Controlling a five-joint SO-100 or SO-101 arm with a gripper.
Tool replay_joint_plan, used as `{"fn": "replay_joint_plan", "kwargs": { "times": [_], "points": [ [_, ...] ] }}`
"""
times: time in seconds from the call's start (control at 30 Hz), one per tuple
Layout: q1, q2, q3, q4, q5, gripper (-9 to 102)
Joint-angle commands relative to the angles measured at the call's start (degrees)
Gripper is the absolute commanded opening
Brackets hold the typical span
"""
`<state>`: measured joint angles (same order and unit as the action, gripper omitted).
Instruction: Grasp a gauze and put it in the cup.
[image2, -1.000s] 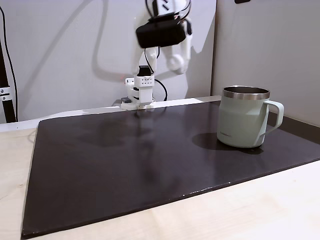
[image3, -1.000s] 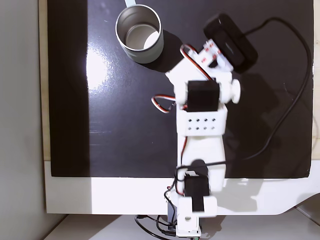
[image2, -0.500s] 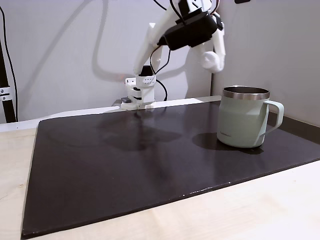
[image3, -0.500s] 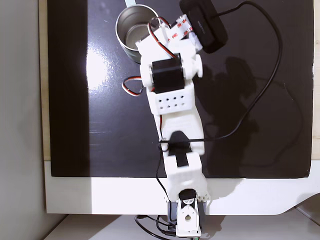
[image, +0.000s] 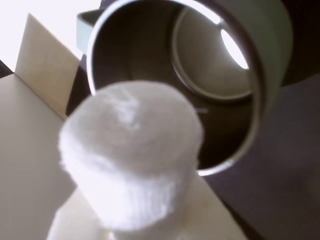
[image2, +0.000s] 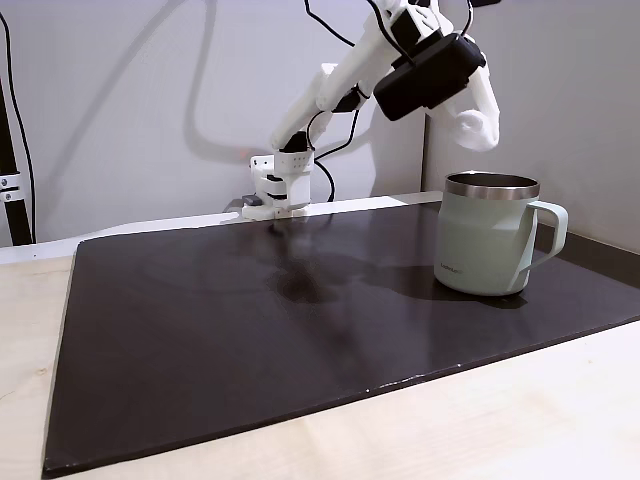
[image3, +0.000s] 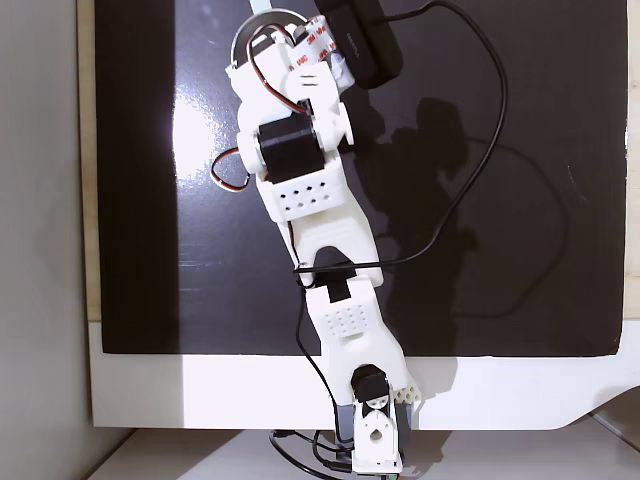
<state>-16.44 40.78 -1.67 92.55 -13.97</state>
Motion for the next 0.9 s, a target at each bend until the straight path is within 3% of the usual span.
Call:
{"fn": "replay_joint_plan", "kwargs": {
  "times": [0.0, 0.17, 0.3, 0.43, 0.87],
  "points": [
    [-0.6, 0.4, -3.3, -2.3, 1.3, 0],
    [-0.6, -0.4, -3.3, -2.6, 1.9, 3],
    [-0.2, -4.0, -9.5, 0.2, 1.9, 22],
    [0.0, -7.3, -16.4, 4.2, 1.1, 31],
    [0.9, -7.3, -17.6, 5.8, 1.1, 31]
  ]
}}
